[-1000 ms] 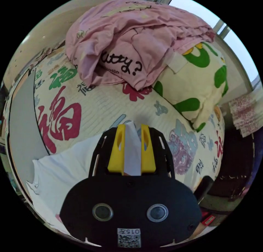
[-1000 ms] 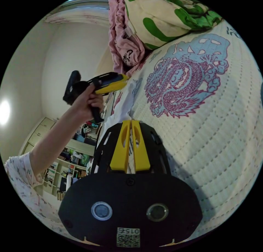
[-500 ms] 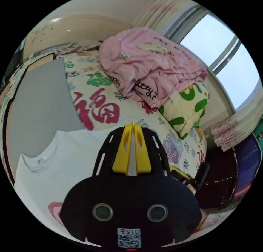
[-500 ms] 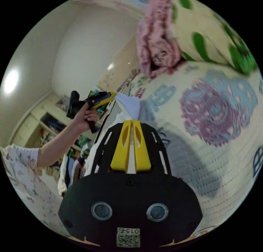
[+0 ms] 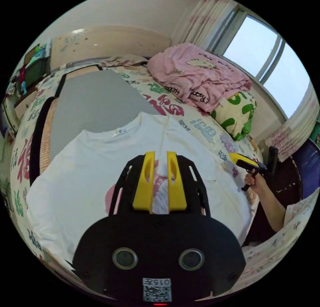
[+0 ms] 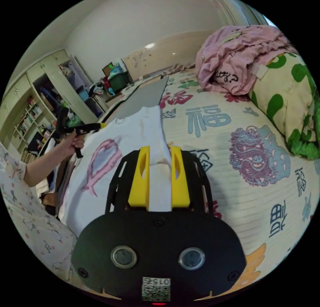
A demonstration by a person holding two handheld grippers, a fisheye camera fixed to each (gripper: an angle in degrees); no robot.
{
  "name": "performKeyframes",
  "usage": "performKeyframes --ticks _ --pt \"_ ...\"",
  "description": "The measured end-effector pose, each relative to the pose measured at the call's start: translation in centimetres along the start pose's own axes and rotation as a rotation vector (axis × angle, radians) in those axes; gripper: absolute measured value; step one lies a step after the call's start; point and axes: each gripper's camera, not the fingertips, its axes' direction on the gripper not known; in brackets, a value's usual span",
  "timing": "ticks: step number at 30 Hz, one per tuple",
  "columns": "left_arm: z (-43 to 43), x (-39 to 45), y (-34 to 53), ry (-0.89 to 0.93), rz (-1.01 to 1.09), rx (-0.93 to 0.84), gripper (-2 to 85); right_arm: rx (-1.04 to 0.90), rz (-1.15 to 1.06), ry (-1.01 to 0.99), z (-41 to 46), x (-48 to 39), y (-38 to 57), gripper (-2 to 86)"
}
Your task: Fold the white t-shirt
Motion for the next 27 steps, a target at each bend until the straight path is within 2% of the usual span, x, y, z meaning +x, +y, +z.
performKeyframes --ticks 4,11,15,17,20,22,24,27 --pt "5.8 4.9 -4.6 0.075 0.101 -0.051 6.1 -0.121 0.020 -0.009 7.0 4.9 -2.4 8.1" --pt "17.3 10.6 -9.4 -0.110 0.198 -0.254 5.1 -0.193 0.048 0.087 15.9 12.2 -3.7 1.9" --pt "18.2 11.5 -8.4 -0.106 0.222 -0.251 4.5 -0.189 0.049 0.120 20.3 16.7 -4.0 2.7" --pt "16.0 11.6 -6.3 -0.119 0.180 -0.184 5.0 -0.171 0.071 0.161 20.9 18.5 -4.1 5.1" --pt "12.0 12.3 -1.3 -0.038 0.197 -0.147 5.8 -0.076 0.015 0.211 20.6 19.2 -3.7 6.2" --pt "10.5 12.5 2.6 -0.014 0.193 -0.171 5.8 -0.053 -0.043 0.085 22.2 19.3 -3.5 6.0" --pt "9.7 12.6 6.7 -0.012 0.177 -0.176 5.8 -0.100 -0.101 0.008 25.3 19.7 -3.5 5.7" --pt "9.8 13.0 11.9 -0.069 0.157 -0.219 5.6 -0.217 -0.105 0.050 30.9 22.5 -3.0 4.6"
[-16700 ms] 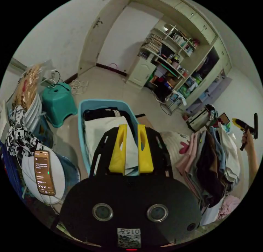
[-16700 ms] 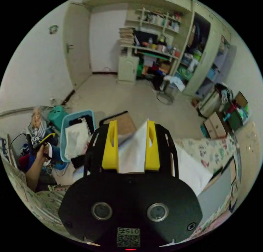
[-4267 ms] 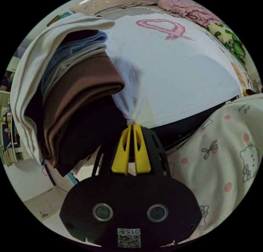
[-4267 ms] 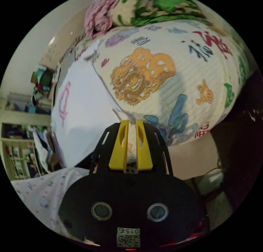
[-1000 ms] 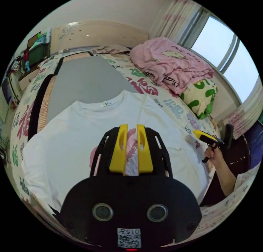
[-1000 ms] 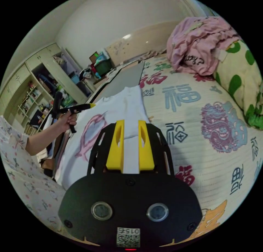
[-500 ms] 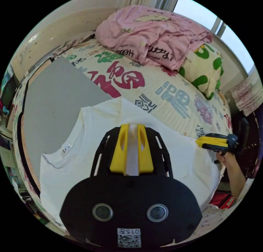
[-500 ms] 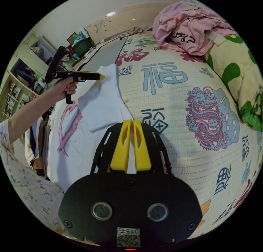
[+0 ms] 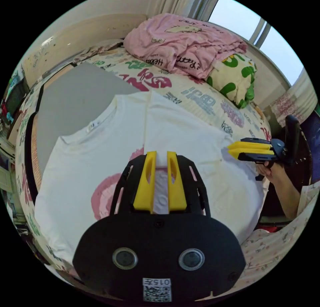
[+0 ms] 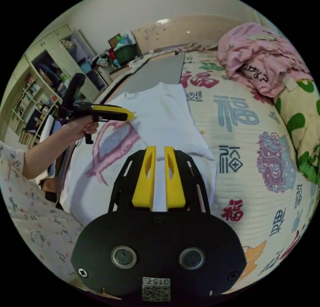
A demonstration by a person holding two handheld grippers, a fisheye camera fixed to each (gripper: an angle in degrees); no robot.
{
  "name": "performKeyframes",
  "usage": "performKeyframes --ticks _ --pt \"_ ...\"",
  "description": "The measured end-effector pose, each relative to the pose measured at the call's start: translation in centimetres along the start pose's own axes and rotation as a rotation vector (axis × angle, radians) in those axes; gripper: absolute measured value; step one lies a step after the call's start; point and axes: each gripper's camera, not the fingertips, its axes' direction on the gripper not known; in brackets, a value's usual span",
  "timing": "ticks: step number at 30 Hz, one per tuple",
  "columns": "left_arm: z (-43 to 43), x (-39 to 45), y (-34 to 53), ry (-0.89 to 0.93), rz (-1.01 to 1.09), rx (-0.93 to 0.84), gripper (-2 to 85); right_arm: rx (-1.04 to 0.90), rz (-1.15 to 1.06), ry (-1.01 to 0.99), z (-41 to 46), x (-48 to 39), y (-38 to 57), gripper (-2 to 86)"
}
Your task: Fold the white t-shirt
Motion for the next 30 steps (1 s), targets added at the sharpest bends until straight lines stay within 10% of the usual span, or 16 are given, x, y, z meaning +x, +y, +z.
performKeyframes --ticks 6,15,18,30 --pt "1.1 2.5 7.5 -0.032 -0.030 0.014 4.9 -0.050 -0.006 0.023 5.7 8.5 1.0 2.3" --pt "-13.1 1.9 35.8 -0.307 -0.665 0.467 8.1 0.044 -0.128 -0.164 5.2 17.7 -2.1 5.9" --pt "-16.3 2.6 46.0 -0.534 -0.840 0.486 8.8 0.048 -0.263 -0.266 7.7 16.4 -6.6 6.9" --pt "-10.4 -4.0 62.6 -0.488 -1.333 0.393 10.0 -0.181 -0.571 -0.466 30.4 1.8 -23.7 9.1"
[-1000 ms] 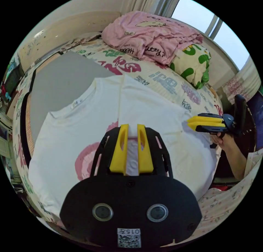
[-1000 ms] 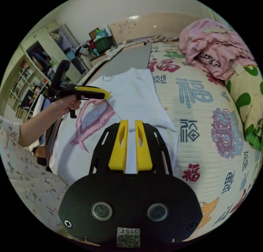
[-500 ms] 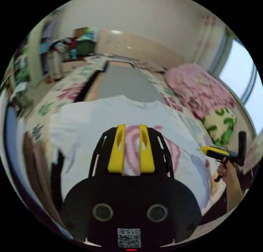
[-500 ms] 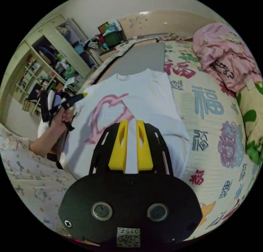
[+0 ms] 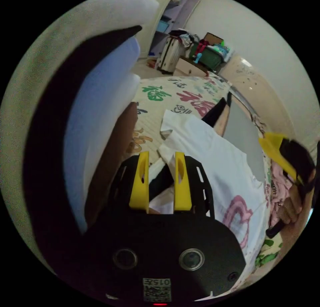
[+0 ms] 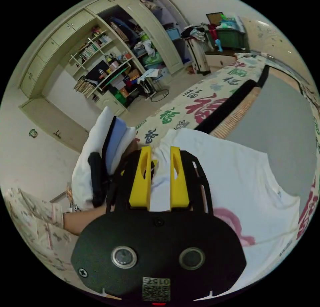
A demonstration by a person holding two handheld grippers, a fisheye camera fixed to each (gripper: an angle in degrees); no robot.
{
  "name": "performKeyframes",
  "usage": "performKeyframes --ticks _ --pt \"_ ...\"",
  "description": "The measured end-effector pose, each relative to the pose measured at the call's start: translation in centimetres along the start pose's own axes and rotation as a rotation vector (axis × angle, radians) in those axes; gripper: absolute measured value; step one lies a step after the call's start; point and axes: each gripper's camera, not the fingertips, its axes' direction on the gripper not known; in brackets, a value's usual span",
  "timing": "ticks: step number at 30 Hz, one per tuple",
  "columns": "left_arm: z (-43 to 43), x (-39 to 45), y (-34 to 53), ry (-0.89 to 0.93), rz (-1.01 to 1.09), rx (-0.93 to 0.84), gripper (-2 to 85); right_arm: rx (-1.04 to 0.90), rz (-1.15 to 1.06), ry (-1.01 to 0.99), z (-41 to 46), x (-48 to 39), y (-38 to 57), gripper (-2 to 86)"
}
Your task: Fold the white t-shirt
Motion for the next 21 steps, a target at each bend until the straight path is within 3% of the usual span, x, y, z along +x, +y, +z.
performKeyframes --ticks 12,17,21 --pt "3.5 -5.9 5.0 0.071 0.030 0.046 7.9 -0.416 -0.005 0.303 25.8 8.6 -11.1 10.2" --pt "4.7 -6.5 5.1 0.073 0.026 0.046 7.6 -0.414 0.002 0.308 24.3 11.8 -12.5 2.7" --pt "4.0 -6.1 4.6 0.091 0.048 0.077 5.4 -0.160 0.120 0.183 13.6 16.2 -11.6 0.7"
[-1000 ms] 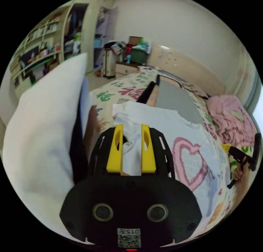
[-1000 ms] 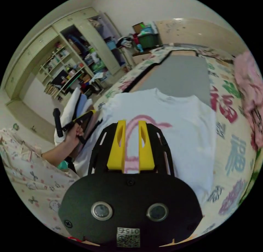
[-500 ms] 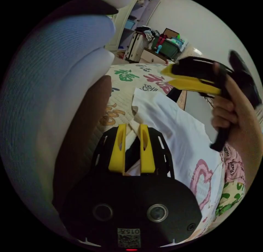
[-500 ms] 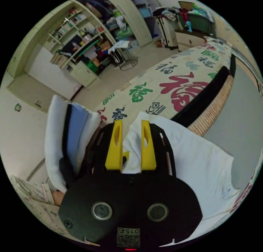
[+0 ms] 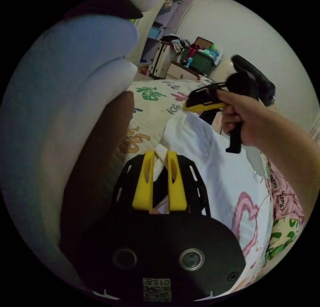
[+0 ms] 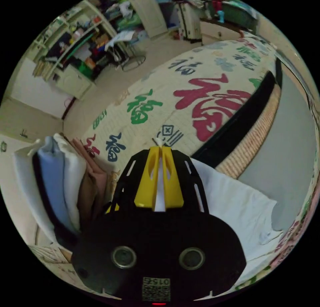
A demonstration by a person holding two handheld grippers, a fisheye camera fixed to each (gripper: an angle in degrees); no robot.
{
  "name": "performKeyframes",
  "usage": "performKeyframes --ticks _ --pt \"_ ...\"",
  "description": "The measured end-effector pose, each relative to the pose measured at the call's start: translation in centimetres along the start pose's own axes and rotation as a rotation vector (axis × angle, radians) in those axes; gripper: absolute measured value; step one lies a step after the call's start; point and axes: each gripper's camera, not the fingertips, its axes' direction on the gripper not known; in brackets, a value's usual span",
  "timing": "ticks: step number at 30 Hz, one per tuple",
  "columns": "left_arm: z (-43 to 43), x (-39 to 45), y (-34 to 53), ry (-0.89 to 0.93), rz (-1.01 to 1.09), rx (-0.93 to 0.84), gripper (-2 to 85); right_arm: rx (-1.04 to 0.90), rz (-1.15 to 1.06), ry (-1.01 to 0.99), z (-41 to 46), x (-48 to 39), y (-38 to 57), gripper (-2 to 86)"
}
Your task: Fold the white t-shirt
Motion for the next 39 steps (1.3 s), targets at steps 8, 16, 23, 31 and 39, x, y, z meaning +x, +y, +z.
performKeyframes --ticks 8,16,23,31,39 --pt "-3.9 7.6 -0.2 0.266 0.483 0.115 1.9 0.322 0.136 -0.060 -16.6 9.4 15.4 0.7" --pt "-0.1 12.6 1.0 0.280 0.801 -0.186 4.0 0.206 0.374 0.023 -13.1 12.1 25.8 7.1" --pt "3.0 16.3 -1.9 0.309 0.842 -0.223 6.1 0.264 0.339 -0.022 -14.6 8.0 21.6 8.6" --pt "5.7 18.0 -5.6 0.276 0.800 -0.285 5.6 0.214 0.265 0.084 -17.7 2.3 17.7 7.2" --pt "10.2 25.0 -19.3 0.248 0.652 -0.107 9.8 0.320 0.457 0.406 -27.8 8.4 17.7 12.4"
